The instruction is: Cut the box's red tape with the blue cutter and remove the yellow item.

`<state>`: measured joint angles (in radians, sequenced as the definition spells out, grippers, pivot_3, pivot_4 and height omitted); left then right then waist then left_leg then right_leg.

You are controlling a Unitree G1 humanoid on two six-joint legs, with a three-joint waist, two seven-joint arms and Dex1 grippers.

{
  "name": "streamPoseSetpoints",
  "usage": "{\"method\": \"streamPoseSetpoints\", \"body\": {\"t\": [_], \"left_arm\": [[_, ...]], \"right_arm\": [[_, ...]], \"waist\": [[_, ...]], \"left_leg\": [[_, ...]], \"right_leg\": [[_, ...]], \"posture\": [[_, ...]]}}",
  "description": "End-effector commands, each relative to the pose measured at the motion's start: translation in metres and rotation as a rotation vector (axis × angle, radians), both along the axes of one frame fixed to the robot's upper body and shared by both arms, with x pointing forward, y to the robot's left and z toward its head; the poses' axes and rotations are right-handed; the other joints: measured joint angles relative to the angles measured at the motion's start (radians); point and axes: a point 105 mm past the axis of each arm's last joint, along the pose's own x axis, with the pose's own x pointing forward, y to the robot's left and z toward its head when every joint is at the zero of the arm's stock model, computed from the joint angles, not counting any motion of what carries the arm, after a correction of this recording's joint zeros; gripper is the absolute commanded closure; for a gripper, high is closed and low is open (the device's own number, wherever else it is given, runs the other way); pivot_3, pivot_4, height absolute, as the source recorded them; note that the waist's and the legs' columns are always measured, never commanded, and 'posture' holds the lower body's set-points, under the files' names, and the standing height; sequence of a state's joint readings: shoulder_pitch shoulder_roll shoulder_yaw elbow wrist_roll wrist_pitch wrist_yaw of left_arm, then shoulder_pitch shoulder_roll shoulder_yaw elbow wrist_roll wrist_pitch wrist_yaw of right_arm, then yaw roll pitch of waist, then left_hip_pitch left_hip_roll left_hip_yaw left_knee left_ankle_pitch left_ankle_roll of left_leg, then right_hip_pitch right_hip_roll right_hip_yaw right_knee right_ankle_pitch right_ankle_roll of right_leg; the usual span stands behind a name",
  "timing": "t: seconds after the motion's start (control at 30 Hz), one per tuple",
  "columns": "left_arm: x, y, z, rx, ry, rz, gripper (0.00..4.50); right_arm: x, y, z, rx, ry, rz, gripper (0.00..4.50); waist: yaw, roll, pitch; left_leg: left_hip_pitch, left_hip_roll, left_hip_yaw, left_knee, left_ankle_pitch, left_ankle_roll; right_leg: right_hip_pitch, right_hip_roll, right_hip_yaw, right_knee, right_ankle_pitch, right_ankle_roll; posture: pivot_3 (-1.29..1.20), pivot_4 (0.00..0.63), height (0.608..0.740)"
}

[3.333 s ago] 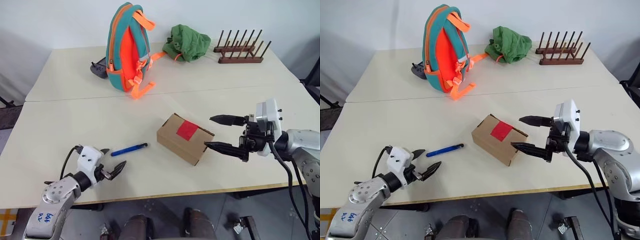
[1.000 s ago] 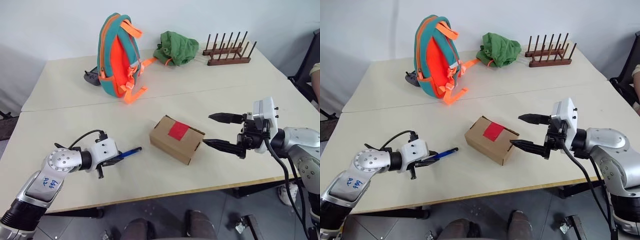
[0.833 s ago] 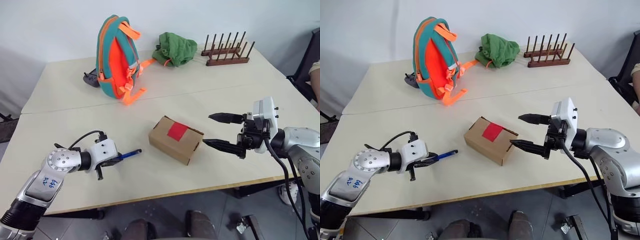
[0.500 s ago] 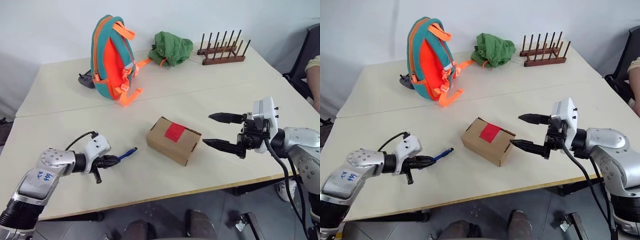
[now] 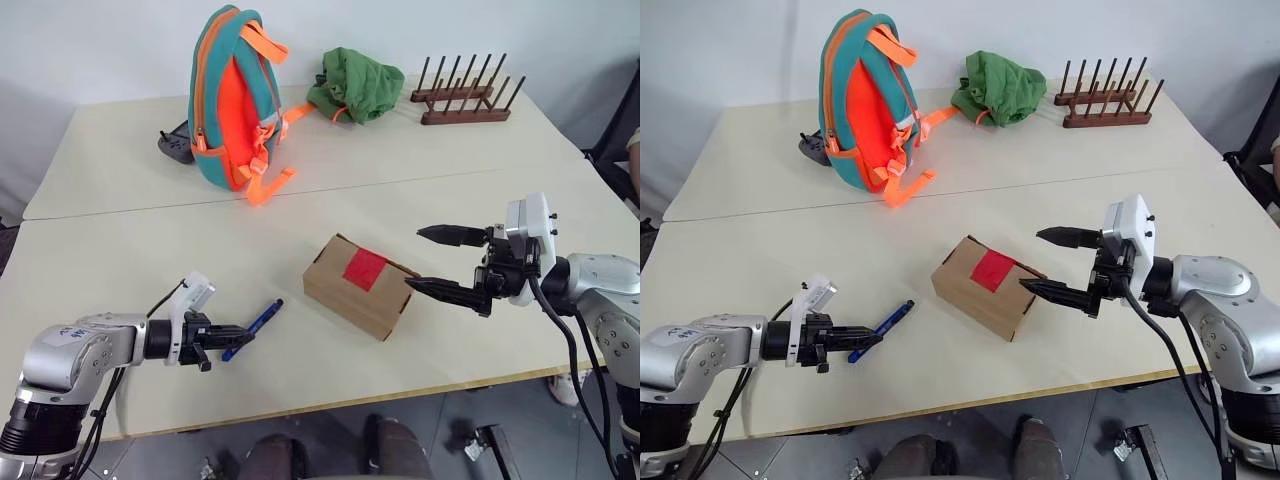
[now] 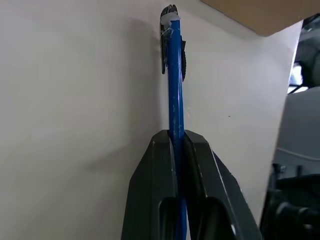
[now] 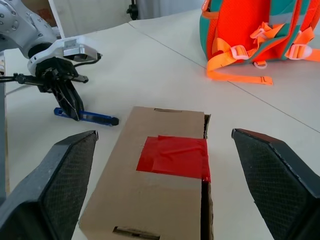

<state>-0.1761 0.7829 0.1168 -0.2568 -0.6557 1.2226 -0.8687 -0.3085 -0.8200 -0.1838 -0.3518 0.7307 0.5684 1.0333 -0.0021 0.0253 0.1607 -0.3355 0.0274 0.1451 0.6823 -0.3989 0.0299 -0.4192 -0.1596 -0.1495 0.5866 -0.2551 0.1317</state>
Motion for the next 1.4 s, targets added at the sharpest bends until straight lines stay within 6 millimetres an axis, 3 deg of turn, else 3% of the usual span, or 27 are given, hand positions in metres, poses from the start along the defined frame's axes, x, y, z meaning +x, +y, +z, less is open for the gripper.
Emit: {"method": "streamPoseSetpoints", "body": {"t": [0.03,0.23,0.57,0.73,0.9,0.97,1.0,1.17,1.4], "left_arm": [[-0.018,0.015,-0.047,0.135,0.197,0.069,3.85],[-0.014,0.02,-0.048,0.181,0.153,0.088,2.41],[0.002,0.038,-0.045,0.244,0.075,0.156,0.1],[0.015,0.055,-0.034,0.323,-0.078,0.157,0.01],[0.033,0.064,0.003,0.475,-0.516,0.071,0.01],[0.035,0.065,0.011,0.46,-0.601,0.102,0.01],[0.034,0.065,0.011,0.45,-0.598,0.109,0.01],[0.023,0.053,0.022,0.404,-0.708,0.085,0.01],[0.002,0.045,0.029,0.34,-0.767,0.048,0.01]], "right_arm": [[-0.003,0.0,0.011,-0.003,-0.048,0.006,0.0],[-0.002,0.0,0.011,-0.006,-0.044,0.009,0.0],[-0.002,0.001,0.011,-0.008,-0.04,0.016,0.0],[-0.001,0.001,0.011,-0.011,-0.039,0.02,0.0],[-0.002,0.0,0.011,-0.013,-0.038,0.021,0.0],[-0.001,-0.001,0.011,-0.013,-0.036,0.022,0.0],[-0.001,-0.001,0.01,-0.013,-0.035,0.023,0.0],[0.0,0.001,0.01,-0.009,-0.035,0.033,0.0],[0.001,0.003,0.009,-0.005,-0.03,0.052,0.0]], "waist": [[0.0,0.0,0.0],[0.0,0.002,-0.001],[0.002,0.002,-0.001],[0.002,0.001,-0.001],[-0.003,-0.002,0.002],[-0.002,-0.005,0.003],[-0.001,-0.007,0.004],[0.0,-0.01,0.006],[0.001,-0.016,0.01]], "left_leg": [[0.0,0.001,0.0,0.0,0.0,0.0],[0.005,0.003,0.001,0.0,0.003,-0.004],[0.019,0.006,0.005,0.0,0.006,-0.01],[0.019,0.007,0.003,0.0,0.01,-0.009],[0.016,0.012,0.002,-0.001,0.012,-0.01],[0.011,0.014,0.003,-0.001,0.013,-0.012],[0.008,0.015,0.003,-0.001,0.017,-0.019],[-0.007,0.018,0.007,-0.001,0.019,-0.015],[-0.017,0.016,0.007,0.002,0.016,-0.013]], "right_leg": [[0.001,0.001,-0.001,-0.001,0.0,0.0],[0.01,0.004,0.002,-0.01,-0.003,0.001],[0.009,-0.004,0.012,0.005,-0.004,-0.011],[0.009,-0.005,0.015,0.005,0.001,-0.018],[0.002,-0.002,0.016,0.005,0.004,-0.027],[-0.005,0.0,0.016,0.007,0.004,-0.029],[-0.009,0.001,0.016,0.007,0.004,-0.029],[-0.025,0.012,0.011,0.012,0.005,-0.03],[-0.027,0.011,-0.01,0.003,0.005,-0.03]], "posture": [[0.0,0.15,0.74],[0.0,0.15,0.74],[0.0,0.15,0.74],[0.0,0.15,0.74],[0.0,0.15,0.74],[0.0,0.15,0.74],[0.0,0.15,0.74],[0.0,0.15,0.74],[0.0,0.15,0.74]]}}
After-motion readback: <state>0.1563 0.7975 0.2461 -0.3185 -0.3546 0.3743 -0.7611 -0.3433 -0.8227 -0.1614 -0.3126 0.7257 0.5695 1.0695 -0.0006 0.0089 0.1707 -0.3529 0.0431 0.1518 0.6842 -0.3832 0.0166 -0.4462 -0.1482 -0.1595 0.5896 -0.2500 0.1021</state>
